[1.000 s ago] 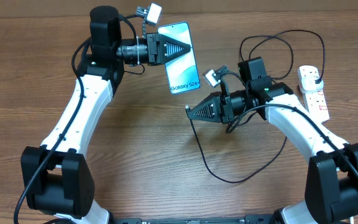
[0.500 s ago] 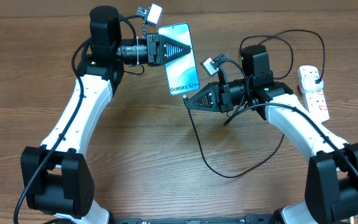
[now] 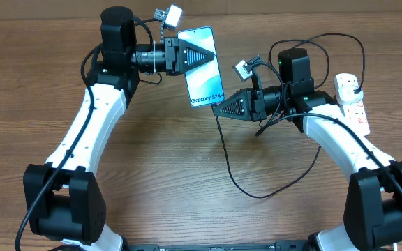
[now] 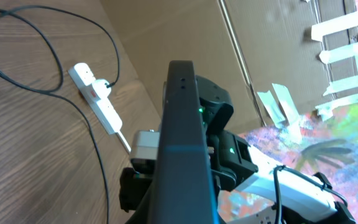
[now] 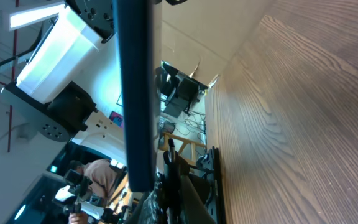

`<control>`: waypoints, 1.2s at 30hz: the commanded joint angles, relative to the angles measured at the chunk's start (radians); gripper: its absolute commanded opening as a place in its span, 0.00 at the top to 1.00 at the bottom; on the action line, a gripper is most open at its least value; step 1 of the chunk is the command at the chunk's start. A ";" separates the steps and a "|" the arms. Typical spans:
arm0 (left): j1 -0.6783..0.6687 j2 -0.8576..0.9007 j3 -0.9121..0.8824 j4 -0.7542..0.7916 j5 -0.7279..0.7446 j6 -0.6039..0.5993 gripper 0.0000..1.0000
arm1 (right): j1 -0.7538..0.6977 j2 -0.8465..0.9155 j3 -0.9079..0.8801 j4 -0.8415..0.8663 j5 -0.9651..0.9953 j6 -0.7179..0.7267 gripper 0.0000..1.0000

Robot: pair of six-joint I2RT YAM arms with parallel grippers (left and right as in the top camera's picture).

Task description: Plug charger to phone and switch on socket

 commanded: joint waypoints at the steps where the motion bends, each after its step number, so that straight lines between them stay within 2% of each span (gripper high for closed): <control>1: 0.010 -0.029 0.017 0.001 -0.080 -0.054 0.96 | 0.011 -0.008 0.014 0.006 -0.037 0.008 0.96; 10: 0.033 -0.029 0.017 -0.026 -0.067 -0.055 0.96 | 0.011 -0.008 0.014 0.000 -0.056 0.008 0.96; 33: -0.019 -0.029 0.017 -0.038 -0.069 -0.042 0.96 | 0.011 -0.008 0.014 0.007 -0.047 0.008 0.96; 36: -0.019 -0.029 0.017 -0.085 -0.069 0.000 0.96 | 0.011 -0.008 0.014 0.008 -0.039 0.008 0.96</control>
